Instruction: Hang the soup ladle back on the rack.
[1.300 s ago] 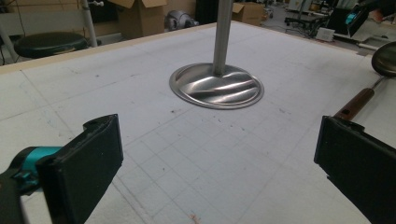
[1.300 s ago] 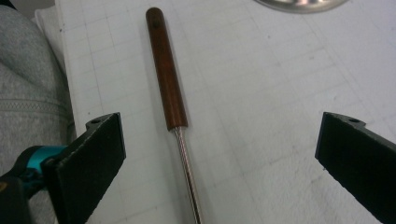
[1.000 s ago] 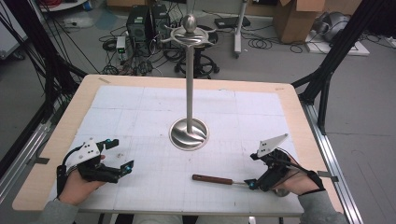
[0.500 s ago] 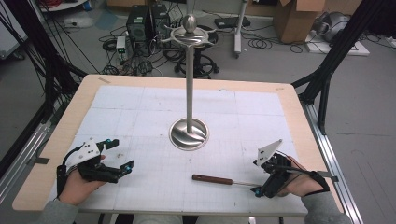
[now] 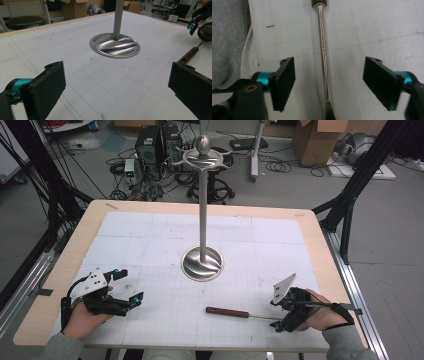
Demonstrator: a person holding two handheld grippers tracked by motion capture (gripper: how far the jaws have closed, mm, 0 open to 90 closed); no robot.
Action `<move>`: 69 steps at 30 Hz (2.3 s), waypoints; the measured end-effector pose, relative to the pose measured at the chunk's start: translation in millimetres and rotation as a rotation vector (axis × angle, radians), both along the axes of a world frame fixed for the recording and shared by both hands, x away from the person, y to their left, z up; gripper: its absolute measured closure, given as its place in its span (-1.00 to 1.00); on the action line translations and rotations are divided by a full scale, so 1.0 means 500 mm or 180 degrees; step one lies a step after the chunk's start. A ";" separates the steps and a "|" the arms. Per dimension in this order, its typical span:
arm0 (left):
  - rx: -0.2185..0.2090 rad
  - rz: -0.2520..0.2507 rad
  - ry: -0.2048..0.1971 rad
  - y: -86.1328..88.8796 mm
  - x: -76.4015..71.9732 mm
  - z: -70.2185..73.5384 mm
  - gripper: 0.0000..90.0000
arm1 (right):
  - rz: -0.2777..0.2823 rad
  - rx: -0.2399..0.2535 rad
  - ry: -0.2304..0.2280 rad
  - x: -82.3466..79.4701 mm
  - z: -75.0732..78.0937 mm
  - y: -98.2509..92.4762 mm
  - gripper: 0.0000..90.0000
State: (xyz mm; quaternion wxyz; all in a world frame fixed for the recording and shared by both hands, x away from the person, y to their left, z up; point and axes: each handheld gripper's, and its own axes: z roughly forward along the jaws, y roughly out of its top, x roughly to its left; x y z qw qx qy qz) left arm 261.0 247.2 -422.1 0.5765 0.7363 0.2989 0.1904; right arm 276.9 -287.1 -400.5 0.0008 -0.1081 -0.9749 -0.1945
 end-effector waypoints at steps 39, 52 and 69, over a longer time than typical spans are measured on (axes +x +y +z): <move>-0.0008 -0.0034 0.0016 -0.002 0.000 -0.001 -0.96 | 0.0223 -0.0348 -0.0034 -0.009 -0.016 0.020 0.87; -0.0016 -0.0020 0.0016 -0.002 -0.001 0.000 -0.96 | 0.0092 -0.0038 -0.0150 -0.011 0.009 0.012 0.88; -0.0031 -0.0008 -0.0006 0.001 -0.001 0.001 -0.96 | -0.0116 0.0500 -0.0394 -0.011 0.053 -0.008 0.88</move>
